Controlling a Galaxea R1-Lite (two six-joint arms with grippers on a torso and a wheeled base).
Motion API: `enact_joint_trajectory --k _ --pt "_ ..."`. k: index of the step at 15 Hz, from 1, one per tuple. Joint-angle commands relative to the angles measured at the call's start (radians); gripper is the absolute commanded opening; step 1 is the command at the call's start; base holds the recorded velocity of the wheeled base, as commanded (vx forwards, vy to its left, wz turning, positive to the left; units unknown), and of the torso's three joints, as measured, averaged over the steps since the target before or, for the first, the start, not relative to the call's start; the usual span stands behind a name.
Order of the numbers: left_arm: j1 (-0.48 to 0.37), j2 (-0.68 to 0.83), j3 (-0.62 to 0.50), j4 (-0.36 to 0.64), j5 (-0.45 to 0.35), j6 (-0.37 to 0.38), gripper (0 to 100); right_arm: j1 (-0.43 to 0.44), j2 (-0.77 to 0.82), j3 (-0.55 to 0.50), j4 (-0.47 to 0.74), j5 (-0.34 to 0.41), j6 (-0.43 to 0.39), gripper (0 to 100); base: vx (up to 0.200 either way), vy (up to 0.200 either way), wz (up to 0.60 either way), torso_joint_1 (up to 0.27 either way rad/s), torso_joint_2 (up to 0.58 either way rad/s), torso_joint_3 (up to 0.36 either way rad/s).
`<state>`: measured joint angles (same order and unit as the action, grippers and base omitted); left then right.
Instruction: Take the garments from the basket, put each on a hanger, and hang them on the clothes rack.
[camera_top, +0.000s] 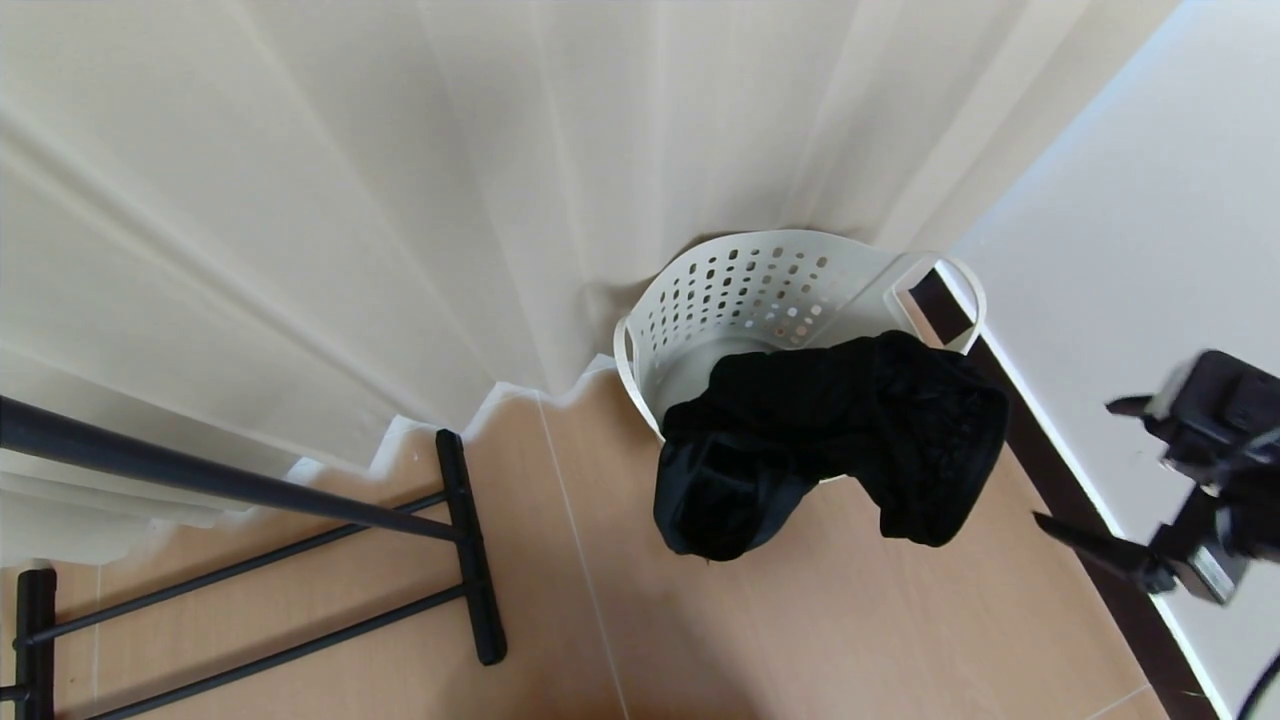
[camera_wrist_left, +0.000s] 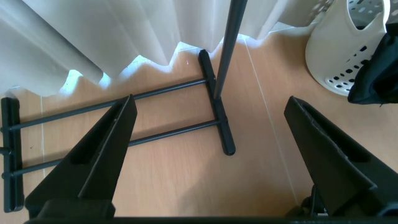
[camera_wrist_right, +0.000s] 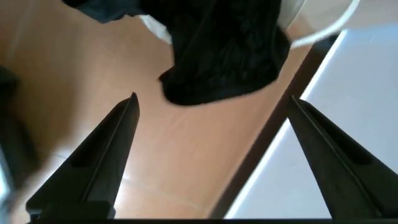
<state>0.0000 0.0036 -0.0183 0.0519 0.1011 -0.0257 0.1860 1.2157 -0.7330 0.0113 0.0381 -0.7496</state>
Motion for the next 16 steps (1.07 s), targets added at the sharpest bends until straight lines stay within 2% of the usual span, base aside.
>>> enact_joint_trajectory --k 1,2,3,6,10,16 --pt "0.000 -0.001 0.000 0.000 0.000 0.000 100 -0.026 0.387 -0.329 0.067 -0.001 -0.277 100 0.000 0.000 0.00 0.000 0.00 0.000" --pt "0.000 -0.001 0.000 0.000 0.000 0.000 100 -0.057 0.452 -0.405 0.068 -0.012 -0.364 100 0.000 0.000 0.00 0.000 0.00 0.000" --pt "0.000 -0.001 0.000 0.000 0.000 0.000 100 -0.062 0.501 -0.465 0.072 -0.038 -0.392 100 0.000 0.000 0.00 0.000 0.00 0.000" --pt "0.000 -0.001 0.000 0.000 0.000 0.000 100 -0.057 0.634 -0.612 0.068 -0.110 -0.395 100 0.000 0.000 0.00 0.000 0.00 0.000" --pt "0.000 -0.001 0.000 0.000 0.000 0.000 100 -0.042 0.748 -0.743 0.067 -0.119 -0.387 100 0.000 0.000 0.00 0.000 0.00 0.000" --pt "0.000 -0.001 0.000 0.000 0.000 0.000 100 -0.034 0.834 -0.821 0.059 -0.118 -0.309 100 0.000 0.000 0.00 0.000 0.00 0.000"
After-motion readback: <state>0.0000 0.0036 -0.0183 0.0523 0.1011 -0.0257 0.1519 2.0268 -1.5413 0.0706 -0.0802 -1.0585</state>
